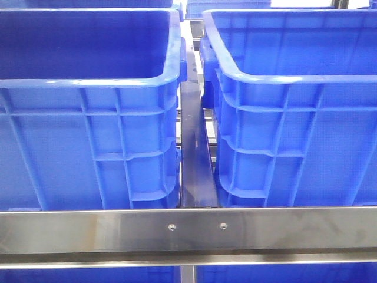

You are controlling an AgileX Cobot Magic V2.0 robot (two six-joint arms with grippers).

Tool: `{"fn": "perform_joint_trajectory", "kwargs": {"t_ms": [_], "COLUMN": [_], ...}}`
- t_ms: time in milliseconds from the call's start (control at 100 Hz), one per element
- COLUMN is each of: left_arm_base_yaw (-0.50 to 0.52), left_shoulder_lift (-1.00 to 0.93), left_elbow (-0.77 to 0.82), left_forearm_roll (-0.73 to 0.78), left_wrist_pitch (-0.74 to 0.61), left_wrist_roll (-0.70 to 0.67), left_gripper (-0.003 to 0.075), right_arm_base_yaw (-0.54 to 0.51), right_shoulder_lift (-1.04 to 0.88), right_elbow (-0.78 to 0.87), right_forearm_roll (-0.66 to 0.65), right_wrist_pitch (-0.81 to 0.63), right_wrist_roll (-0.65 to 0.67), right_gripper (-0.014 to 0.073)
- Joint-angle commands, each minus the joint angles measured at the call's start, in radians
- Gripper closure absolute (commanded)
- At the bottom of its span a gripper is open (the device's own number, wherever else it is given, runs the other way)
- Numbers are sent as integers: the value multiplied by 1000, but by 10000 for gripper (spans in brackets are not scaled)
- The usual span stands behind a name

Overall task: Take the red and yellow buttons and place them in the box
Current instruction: 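Lower the yellow button with the right gripper into the bin beside the red one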

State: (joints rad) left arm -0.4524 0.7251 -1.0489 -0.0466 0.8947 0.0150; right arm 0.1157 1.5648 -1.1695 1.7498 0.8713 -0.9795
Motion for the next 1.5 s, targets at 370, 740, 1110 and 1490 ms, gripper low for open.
{"fn": "perform_joint_trajectory", "kwargs": {"t_ms": [370,740,1110,1490], "left_arm_base_yaw": [-7,-7,-7,-7], "left_shoulder_lift": [-3,-3,-3,-3], "left_elbow": [-28,-28,-28,-28], "left_forearm_roll": [-4,-4,-2,-2], "left_wrist_pitch": [-78,-78,-78,-78], "left_wrist_roll": [-6,-6,-6,-6], "left_gripper": [739,739,739,739], "right_arm_base_yaw": [-243,-305,-423,-464], "right_shoulder_lift": [18,158,157,157], "right_elbow": [130,119,120,120], "right_forearm_roll": [89,88,54,1], "right_wrist_pitch": [-110,-237,-275,-337], "right_wrist_roll": [19,33,33,33], "right_gripper": [522,522,522,522]}}
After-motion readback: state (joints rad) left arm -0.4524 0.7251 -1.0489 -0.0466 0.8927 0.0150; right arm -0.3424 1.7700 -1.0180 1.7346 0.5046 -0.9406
